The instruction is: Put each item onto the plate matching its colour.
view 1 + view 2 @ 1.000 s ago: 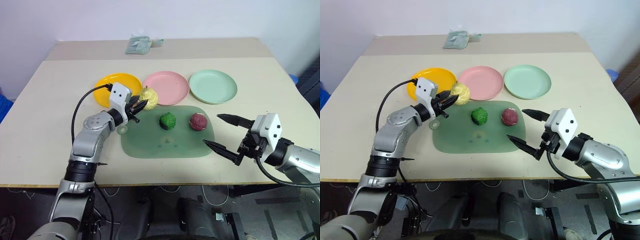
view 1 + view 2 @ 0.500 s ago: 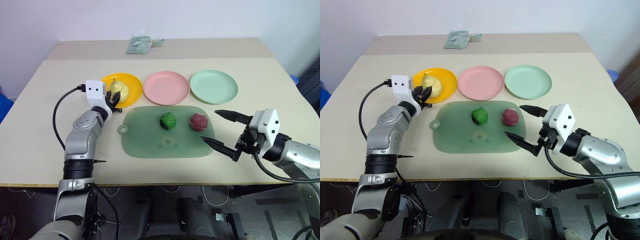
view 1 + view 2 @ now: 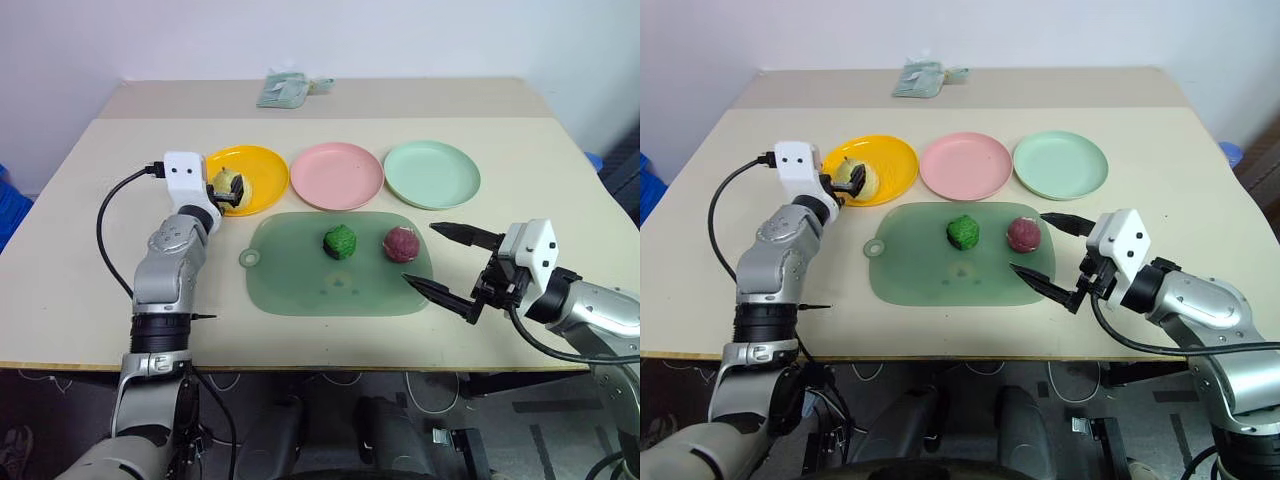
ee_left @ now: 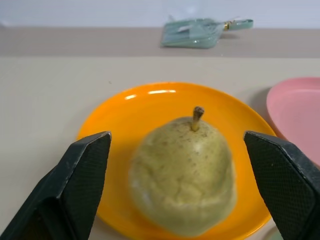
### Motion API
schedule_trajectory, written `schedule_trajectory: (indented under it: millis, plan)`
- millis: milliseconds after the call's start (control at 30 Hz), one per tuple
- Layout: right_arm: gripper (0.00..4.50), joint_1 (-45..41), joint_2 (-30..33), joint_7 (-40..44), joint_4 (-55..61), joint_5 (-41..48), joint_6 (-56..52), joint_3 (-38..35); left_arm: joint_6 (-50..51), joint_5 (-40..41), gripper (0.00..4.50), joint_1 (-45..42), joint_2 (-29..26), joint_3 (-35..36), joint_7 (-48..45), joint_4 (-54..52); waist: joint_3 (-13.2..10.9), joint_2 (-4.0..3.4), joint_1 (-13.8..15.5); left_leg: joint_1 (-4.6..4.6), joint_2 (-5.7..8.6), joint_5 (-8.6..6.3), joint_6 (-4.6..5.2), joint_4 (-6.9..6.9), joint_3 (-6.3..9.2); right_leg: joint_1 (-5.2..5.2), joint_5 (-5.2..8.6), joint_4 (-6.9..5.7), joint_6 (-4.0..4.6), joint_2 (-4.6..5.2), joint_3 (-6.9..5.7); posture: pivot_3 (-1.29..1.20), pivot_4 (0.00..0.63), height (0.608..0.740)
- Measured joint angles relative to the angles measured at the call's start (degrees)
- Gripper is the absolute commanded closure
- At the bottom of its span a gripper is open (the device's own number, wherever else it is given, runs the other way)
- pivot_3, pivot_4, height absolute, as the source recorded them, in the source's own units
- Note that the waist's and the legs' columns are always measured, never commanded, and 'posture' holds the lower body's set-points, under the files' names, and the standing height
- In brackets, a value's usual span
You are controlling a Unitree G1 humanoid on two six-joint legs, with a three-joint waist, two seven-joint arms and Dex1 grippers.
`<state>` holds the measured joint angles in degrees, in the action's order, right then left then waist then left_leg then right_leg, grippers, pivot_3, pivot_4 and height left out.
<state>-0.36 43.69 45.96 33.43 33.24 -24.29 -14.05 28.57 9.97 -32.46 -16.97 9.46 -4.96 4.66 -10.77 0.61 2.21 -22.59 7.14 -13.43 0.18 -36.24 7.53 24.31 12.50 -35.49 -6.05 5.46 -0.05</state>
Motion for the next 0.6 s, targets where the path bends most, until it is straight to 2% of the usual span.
schedule_trajectory:
  millis: [133,233,367,600]
  plan:
    - [0.00,-0.25,-0.03,0.45,-0.46,-0.46,0.29,0.29,3.15,0.20,0.04,2.67,-1.33,-0.51,-2.00,-5.96,0.00,0.00,0.10,0.00,0.01,0.00,0.00,-0.02,-0.01,-0.01,0.00,-0.01,0.00,0.01,0.00,0.00,0.150,0.740]
    - [0.00,-0.62,-0.23,0.51,-0.77,-0.51,0.46,0.87,2.49,9.71,0.04,6.28,-1.64,-0.16,-14.95,-11.96,0.00,-0.01,0.12,-0.01,0.01,0.00,0.01,-0.01,-0.01,-0.01,0.00,0.02,0.01,0.03,0.00,0.00,0.150,0.740]
    - [0.00,-0.78,-0.30,0.59,-1.23,-0.53,0.55,1.29,4.42,15.41,0.04,7.47,-3.86,-1.07,-22.99,-15.35,0.01,-0.01,-0.03,0.02,-0.03,0.01,-0.01,0.00,-0.01,-0.01,-0.01,-0.02,0.04,0.00,0.00,0.00,0.150,0.740]
    - [0.00,-1.00,-0.50,0.70,-2.08,-1.00,1.05,2.20,3.96,15.68,0.04,5.86,-10.20,-8.18,-35.48,-13.43,0.01,-0.02,0.19,0.02,-0.02,0.01,0.00,-0.02,-0.03,-0.05,-0.01,0.02,0.05,0.00,0.00,0.00,0.150,0.740]
